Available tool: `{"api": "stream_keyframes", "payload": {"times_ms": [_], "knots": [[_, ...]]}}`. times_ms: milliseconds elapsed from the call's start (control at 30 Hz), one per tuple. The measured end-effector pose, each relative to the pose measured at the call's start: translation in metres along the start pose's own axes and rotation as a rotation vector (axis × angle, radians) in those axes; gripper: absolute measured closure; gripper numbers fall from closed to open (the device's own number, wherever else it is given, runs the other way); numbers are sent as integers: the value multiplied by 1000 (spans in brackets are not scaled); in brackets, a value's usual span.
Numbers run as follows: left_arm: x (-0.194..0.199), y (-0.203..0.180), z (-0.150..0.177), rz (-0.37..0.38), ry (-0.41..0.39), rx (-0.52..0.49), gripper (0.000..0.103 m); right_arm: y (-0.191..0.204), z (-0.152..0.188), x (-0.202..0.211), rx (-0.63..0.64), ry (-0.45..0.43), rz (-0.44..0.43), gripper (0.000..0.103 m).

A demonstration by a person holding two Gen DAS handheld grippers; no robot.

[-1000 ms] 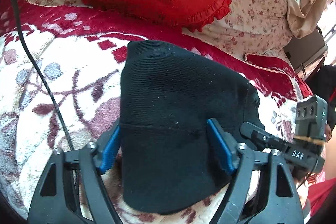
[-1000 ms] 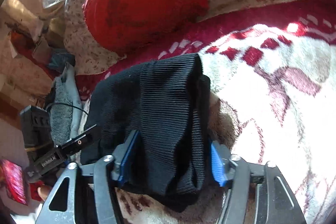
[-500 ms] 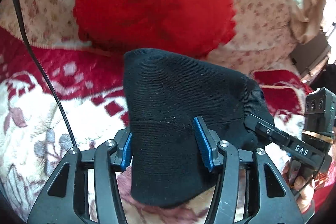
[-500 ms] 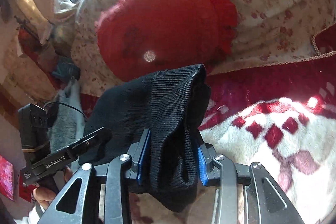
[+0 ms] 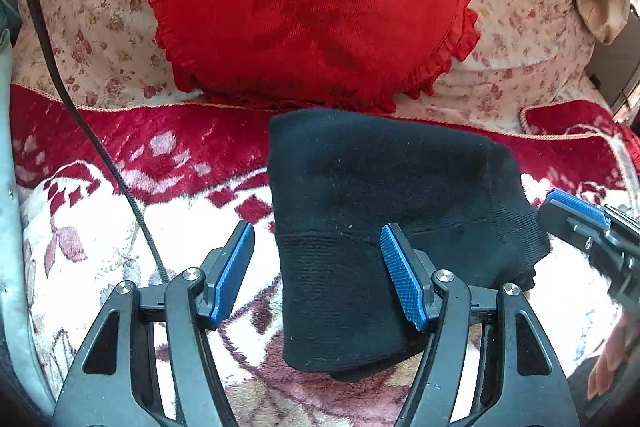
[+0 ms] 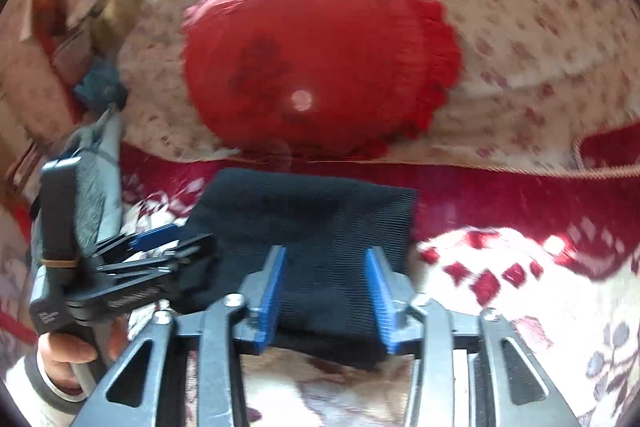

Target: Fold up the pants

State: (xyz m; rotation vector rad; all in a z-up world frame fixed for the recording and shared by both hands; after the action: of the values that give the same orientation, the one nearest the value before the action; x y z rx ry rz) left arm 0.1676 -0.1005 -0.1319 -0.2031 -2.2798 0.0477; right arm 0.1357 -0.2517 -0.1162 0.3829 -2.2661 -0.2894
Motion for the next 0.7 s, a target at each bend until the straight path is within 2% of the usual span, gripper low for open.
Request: {"api": "stream_keyframes", "payload": {"times_ms": [167, 200, 267, 367, 500, 633, 700], "knots": [[-4, -6, 4, -19, -35, -9, 37, 12, 36, -39, 37, 110, 37, 71], [-2, -6, 3, -29, -43, -17, 37, 12, 38, -38, 54, 83, 44, 72], [3, -8, 1, -50, -62, -36, 37, 14, 35, -33, 66, 88, 52, 72], [15, -8, -3, -66, -101, -35, 37, 17, 17, -19, 23, 44, 37, 72], [34, -5, -4, -75, -130, -18, 37, 20, -3, -10, 19, -7, 88, 70], [55, -3, 0, -106, -161, -29, 37, 27, -6, -5, 23, -26, 126, 69], [63, 0, 3, -99, -162, -15, 37, 33, -5, -2, 11, -31, 114, 69]]}}
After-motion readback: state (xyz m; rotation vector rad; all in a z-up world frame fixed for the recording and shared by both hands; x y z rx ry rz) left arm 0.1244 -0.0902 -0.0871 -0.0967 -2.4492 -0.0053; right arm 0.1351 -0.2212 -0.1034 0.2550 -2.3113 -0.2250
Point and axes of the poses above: each gripper's, at about its wrist camera, not at the fingertips, and x roughly against the way its jaws point, y to its left, z to its underside, the point moved 7 cm from there along -x, roughly the way its jaws point, and after that the axes turned 8 degrees about -y, right-handed, at the moved point
